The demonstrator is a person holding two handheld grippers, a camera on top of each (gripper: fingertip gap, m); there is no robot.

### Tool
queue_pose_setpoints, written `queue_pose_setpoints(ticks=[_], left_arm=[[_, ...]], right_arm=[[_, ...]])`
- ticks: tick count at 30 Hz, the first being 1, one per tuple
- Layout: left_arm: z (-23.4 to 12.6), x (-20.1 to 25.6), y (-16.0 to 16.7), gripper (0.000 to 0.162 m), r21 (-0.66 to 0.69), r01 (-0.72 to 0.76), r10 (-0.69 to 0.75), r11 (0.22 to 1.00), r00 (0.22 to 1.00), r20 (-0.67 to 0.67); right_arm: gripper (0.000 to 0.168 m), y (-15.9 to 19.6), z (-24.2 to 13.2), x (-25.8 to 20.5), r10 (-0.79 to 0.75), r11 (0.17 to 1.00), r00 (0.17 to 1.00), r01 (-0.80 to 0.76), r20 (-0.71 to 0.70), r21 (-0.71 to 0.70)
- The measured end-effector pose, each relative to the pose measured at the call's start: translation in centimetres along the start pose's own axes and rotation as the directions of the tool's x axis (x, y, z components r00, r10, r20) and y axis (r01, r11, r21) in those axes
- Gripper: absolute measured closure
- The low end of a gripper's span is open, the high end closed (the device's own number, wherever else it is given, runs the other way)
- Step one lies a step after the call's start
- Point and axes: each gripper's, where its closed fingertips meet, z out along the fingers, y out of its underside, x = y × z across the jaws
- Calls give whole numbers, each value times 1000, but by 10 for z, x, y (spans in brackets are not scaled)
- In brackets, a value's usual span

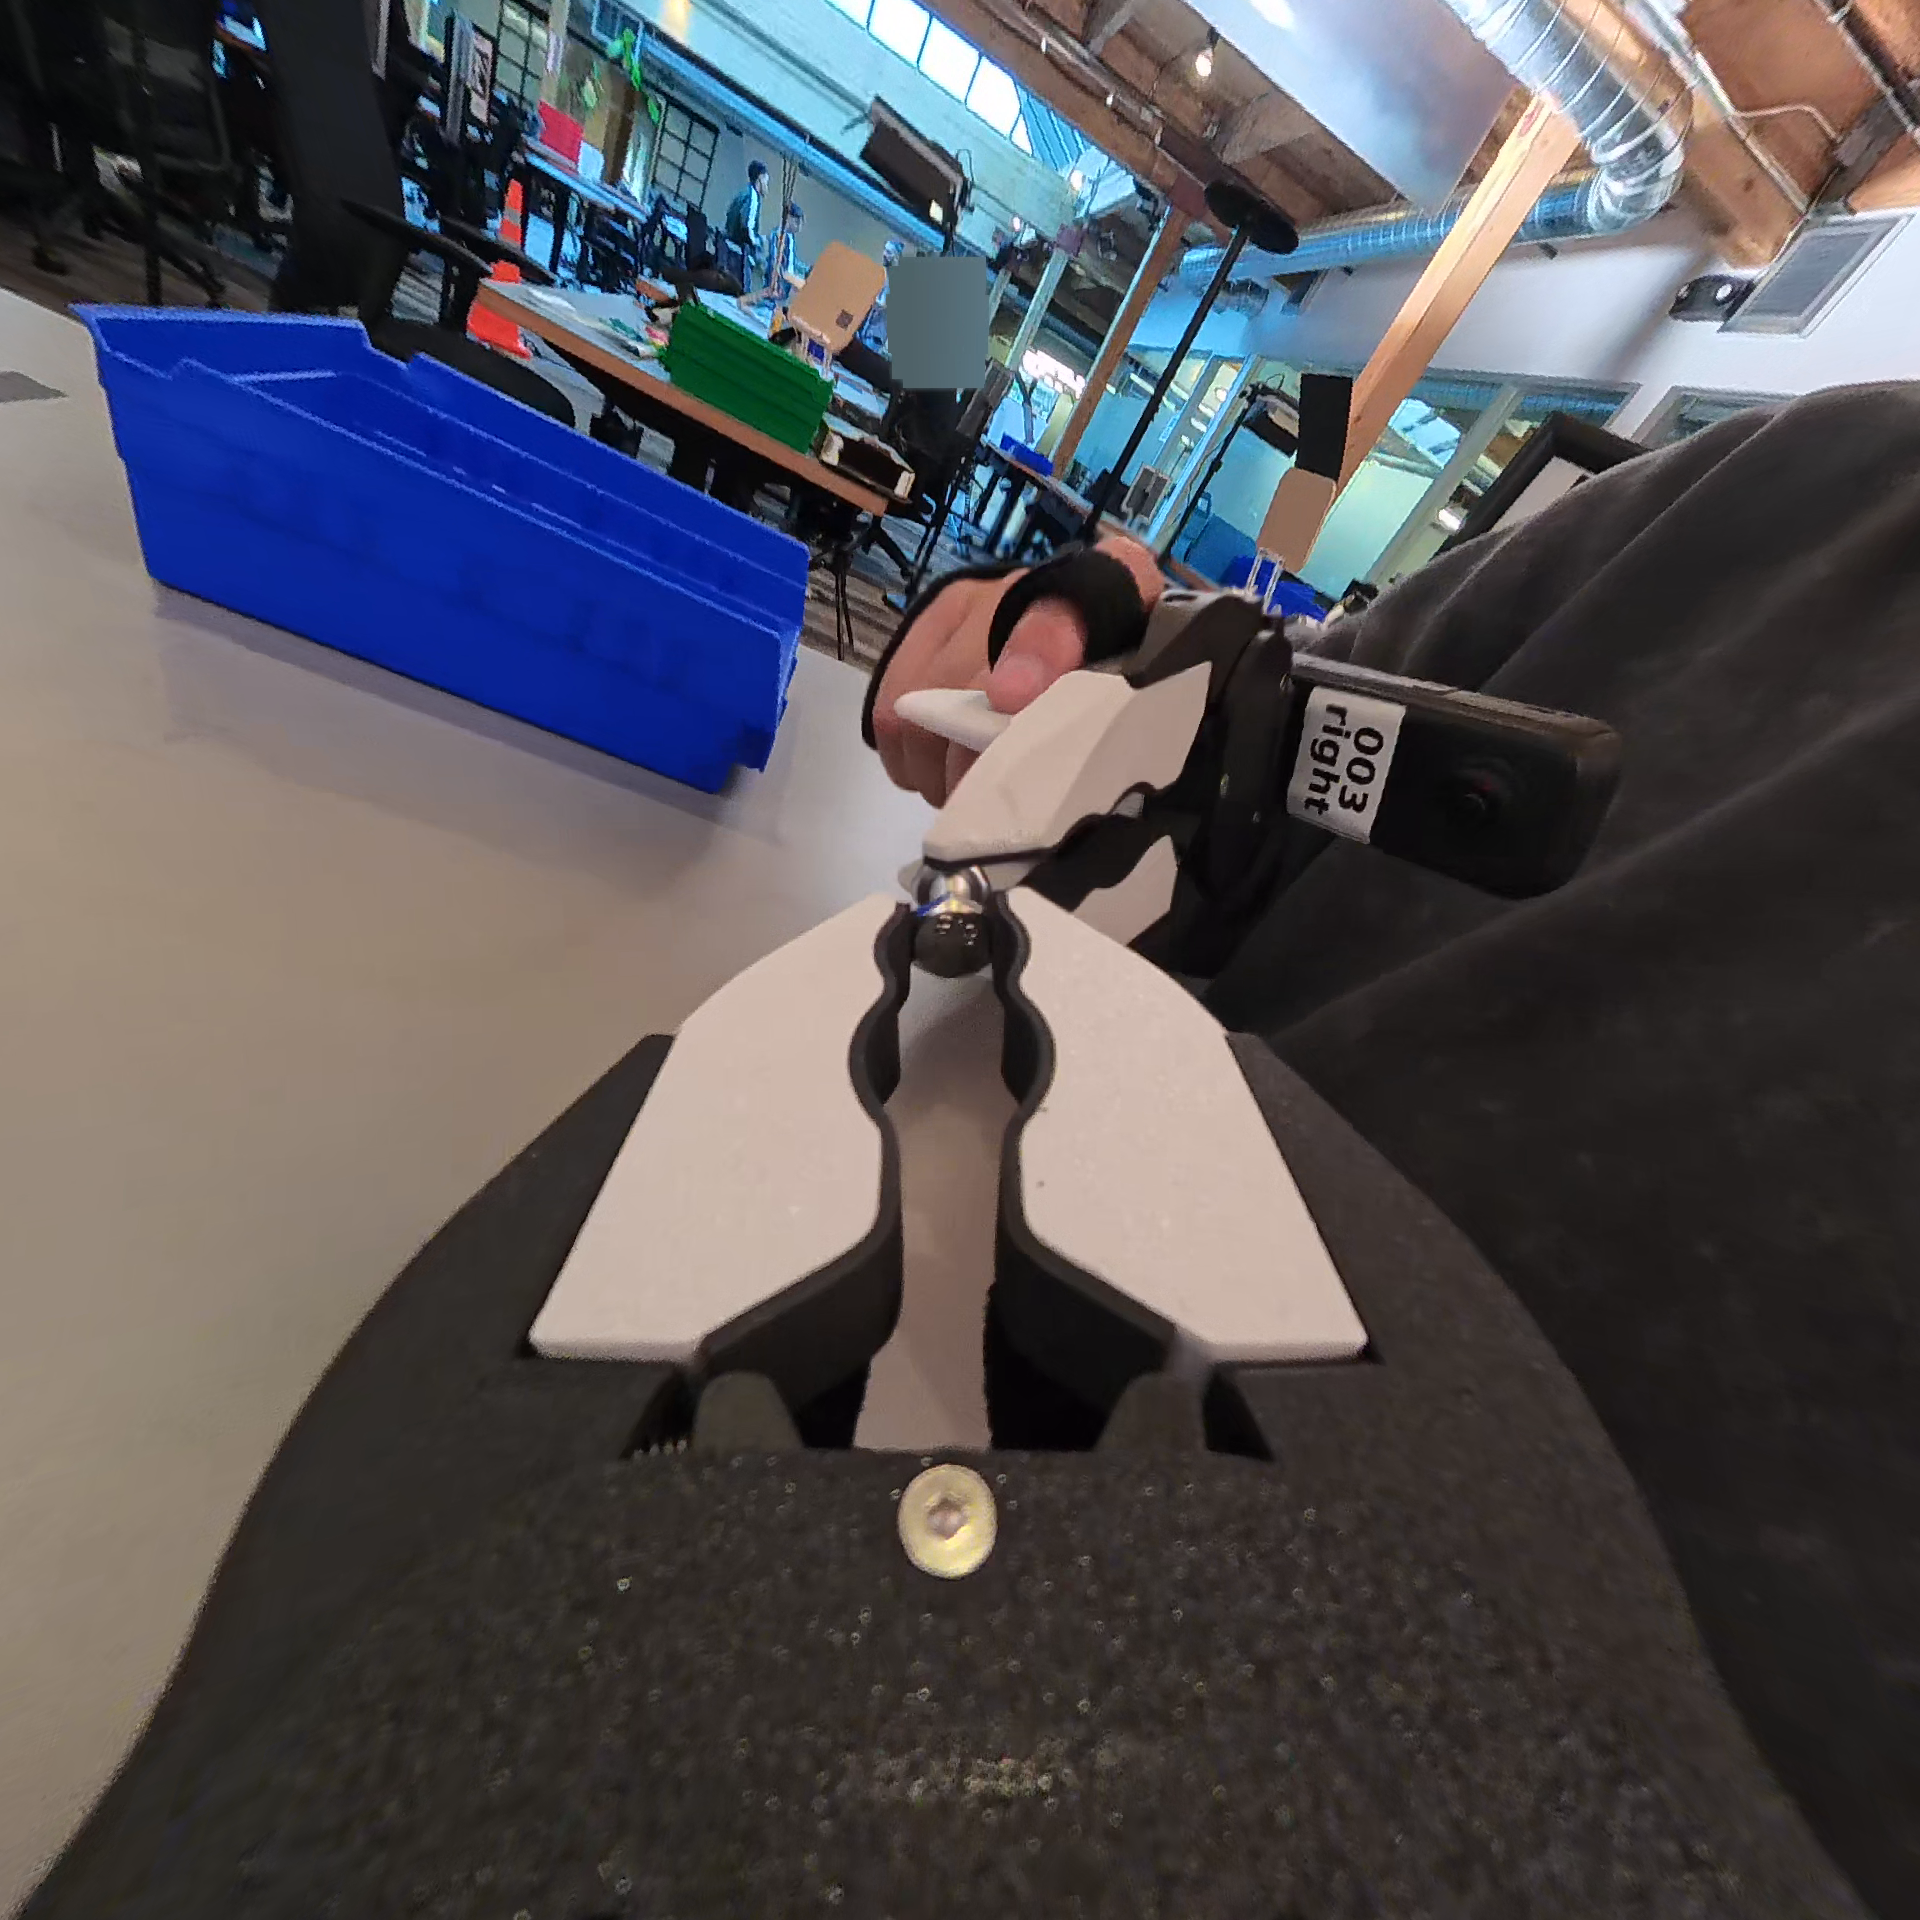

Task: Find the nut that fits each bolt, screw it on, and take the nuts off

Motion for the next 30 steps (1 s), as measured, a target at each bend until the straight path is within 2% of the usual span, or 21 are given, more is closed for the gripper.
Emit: queue_pose_setpoints(ticks=[3,5,7,9,10,12,13,14,16,18,19,20,21,22,23,24,25,26,27,28,30], left_arm=[[-1,-2,0,148,-6,-16,16,1000,1000,17],[-1,-1,0,148,-14,-43,44,999,998,37],[-1,2,-4,148,-4,-61,61,998,998,32],[-1,4,-5,148,-4,-84,84,996,996,43],[-1,4,-5,148,-6,-95,95,995,994,52],[1,3,-7,148,-6,-120,120,993,990,78],[2,1,-6,148,-15,-130,131,991,987,94],[3,0,-5,148,-29,-137,140,990,985,105],[3,0,-2,148,-45,-134,138,990,985,99],[2,2,-5,148,-14,-119,120,993,990,78],[0,2,-8,148,7,-104,103,995,992,68],[-2,0,-10,148,22,-88,86,996,994,63],[-4,-1,-11,148,34,-75,73,997,996,58],[-6,-1,-12,148,48,-62,60,997,997,49],[-7,-1,-12,148,58,-48,46,997,998,34],[-7,0,-13,148,64,-35,34,997,999,21],[-7,0,-12,148,65,-25,24,998,1000,6],[-7,3,-11,148,61,-13,14,998,1000,-19],[-6,4,-9,148,57,-5,7,998,999,-35],[-4,4,-8,148,52,-2,4,999,999,-35],[-1,4,-3,148,30,2,0,1000,999,-43]], right_arm=[[154,0,2,-2,234,972,966,-236,111,0],[154,0,2,-5,493,864,832,-503,254,-31],[154,-6,-1,-3,738,624,542,-774,401,-102],[154,-10,-2,-2,849,292,132,-925,511,-245],[154,-11,-3,0,834,106,-99,-937,543,-333],[154,-10,-5,8,646,-262,-548,-813,531,-519],[154,-9,-5,8,512,-378,-705,-698,490,-608],[154,-7,-5,7,396,-449,-801,-595,449,-667],[154,-8,-6,2,310,-479,-843,-538,440,-693],[148,-11,-9,9,348,-460,-769,-639,537,-616],[134,-14,-13,15,391,-423,-688,-725,612,-544],[124,-16,-15,16,484,-342,-568,-823,665,-454],[118,-17,-16,12,614,-200,-386,-920,688,-337],[115,-14,-14,6,730,1,-139,-979,670,-204],[116,-9,-12,-1,785,251,151,-964,601,-86],[116,-2,-9,-4,755,501,443,-865,485,10],[118,2,-9,0,644,706,686,-704,340,83],[124,3,-10,4,476,855,856,-504,201,121],[128,2,-10,6,300,942,949,-310,95,126],[128,-2,-10,5,164,978,986,-168,41,120],[128,-7,-7,2,43,994,999,-44,11,101]])
